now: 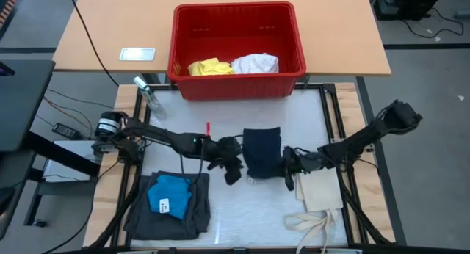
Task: Fold laundry
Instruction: Fold the black shorts
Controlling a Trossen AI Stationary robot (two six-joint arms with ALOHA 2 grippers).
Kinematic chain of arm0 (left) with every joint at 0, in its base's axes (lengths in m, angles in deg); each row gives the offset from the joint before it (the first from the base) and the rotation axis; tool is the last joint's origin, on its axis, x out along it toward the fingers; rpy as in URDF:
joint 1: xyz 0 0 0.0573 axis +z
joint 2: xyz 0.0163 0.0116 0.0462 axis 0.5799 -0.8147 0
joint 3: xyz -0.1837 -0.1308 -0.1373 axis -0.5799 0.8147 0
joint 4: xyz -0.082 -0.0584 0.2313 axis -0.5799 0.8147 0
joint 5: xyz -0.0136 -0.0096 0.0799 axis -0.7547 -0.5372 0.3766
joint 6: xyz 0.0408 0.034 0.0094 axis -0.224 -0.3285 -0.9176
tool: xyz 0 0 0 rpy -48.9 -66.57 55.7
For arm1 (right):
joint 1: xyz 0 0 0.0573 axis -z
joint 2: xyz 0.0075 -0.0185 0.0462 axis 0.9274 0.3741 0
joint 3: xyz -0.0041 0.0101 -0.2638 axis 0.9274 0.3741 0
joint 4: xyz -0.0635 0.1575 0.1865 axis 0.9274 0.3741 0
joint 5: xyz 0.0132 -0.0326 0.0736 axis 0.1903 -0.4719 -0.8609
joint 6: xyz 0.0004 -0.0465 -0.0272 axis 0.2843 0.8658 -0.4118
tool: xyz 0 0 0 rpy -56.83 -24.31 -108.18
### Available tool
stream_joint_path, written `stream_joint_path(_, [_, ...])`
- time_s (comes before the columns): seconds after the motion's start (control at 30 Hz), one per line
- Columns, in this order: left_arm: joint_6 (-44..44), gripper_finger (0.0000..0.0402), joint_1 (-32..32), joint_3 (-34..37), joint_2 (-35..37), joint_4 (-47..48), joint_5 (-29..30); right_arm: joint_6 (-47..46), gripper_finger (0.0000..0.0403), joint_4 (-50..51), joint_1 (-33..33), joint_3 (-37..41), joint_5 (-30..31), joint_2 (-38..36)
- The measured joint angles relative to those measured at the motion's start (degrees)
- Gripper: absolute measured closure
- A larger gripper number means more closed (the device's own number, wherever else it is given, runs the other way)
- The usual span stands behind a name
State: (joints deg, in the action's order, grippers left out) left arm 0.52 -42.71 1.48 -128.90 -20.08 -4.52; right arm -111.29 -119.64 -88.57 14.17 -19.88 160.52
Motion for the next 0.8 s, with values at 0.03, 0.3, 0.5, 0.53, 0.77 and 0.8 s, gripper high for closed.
stream_joint_path(0.03, [1.0,0.0299,0.0,0.0,-0.2,-0.4,0.1,-1.6,0.0369,-0.9,0.0,-0.1,0.5,0.5])
stream_joint_path(0.3, [2.5,0.0299,3.5,-0.2,2.0,-4.8,0.1,-5.7,0.0369,-1.3,13.9,-1.2,1.9,-1.8])
stream_joint_path(0.5, [4.7,0.0299,6.0,-0.2,3.2,-5.1,0.7,-9.2,0.0369,7.1,31.6,0.6,-3.1,1.9])
stream_joint_path(0.53, [4.9,0.0299,6.1,-0.2,3.2,-4.7,1.0,-8.7,0.0369,6.0,34.2,1.1,-4.6,3.7])
stream_joint_path(0.77, [6.2,0.0299,6.1,-0.2,2.8,-4.4,1.7,-7.5,0.0273,-1.3,43.2,1.8,-15.4,10.4])
stream_joint_path(0.8, [6.2,0.0299,6.1,-0.2,2.8,-4.4,1.7,-7.5,0.0247,-1.9,43.6,1.8,-16.5,10.2])
